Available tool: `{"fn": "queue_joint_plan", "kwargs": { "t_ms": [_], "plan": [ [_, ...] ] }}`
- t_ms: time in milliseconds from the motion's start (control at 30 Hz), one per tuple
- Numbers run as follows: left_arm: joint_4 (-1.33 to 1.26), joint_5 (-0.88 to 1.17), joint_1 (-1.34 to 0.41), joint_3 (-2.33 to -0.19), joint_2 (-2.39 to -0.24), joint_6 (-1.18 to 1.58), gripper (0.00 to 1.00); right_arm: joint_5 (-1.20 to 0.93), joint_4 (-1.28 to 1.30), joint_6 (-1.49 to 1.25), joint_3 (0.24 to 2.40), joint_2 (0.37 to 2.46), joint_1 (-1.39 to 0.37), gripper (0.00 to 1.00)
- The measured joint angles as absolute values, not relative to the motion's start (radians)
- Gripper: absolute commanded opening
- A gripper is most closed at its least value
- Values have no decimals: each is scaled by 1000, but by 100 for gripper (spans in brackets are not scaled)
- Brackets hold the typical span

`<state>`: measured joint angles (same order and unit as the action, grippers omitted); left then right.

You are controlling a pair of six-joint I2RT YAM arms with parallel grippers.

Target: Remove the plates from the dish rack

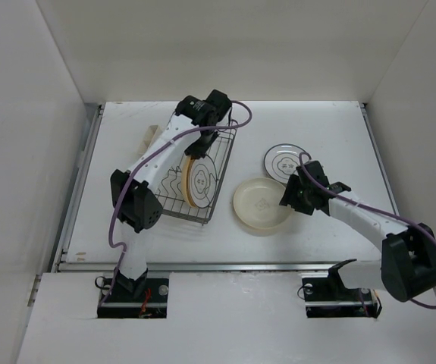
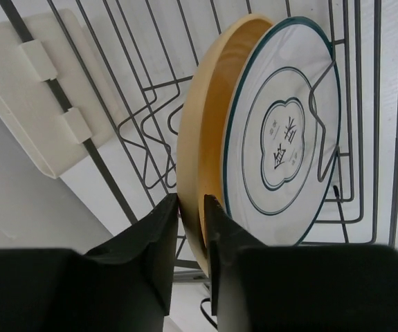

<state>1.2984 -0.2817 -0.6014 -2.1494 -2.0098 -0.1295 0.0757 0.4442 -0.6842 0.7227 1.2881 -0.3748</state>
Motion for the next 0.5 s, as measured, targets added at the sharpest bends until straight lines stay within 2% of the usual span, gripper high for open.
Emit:
{"fn": "queue_joint_plan", "kwargs": {
  "t_ms": [67,133,400,500],
  "plan": [
    [1297,-297,-605,-2149,-2011,-126,4,76,445,-684,723,1287,-375,64],
    [1294,-318,-605,-2152,-2011,-121,0,76,445,-684,723,1283,-375,64],
    [1314,-365,-606,-2227,-2012,-121,0,80,445,-684,723,1276,-375,64],
    [1305,-459,-627,-2251,-2012,-151,0,80,445,-684,723,1276,-375,64]
  ]
}}
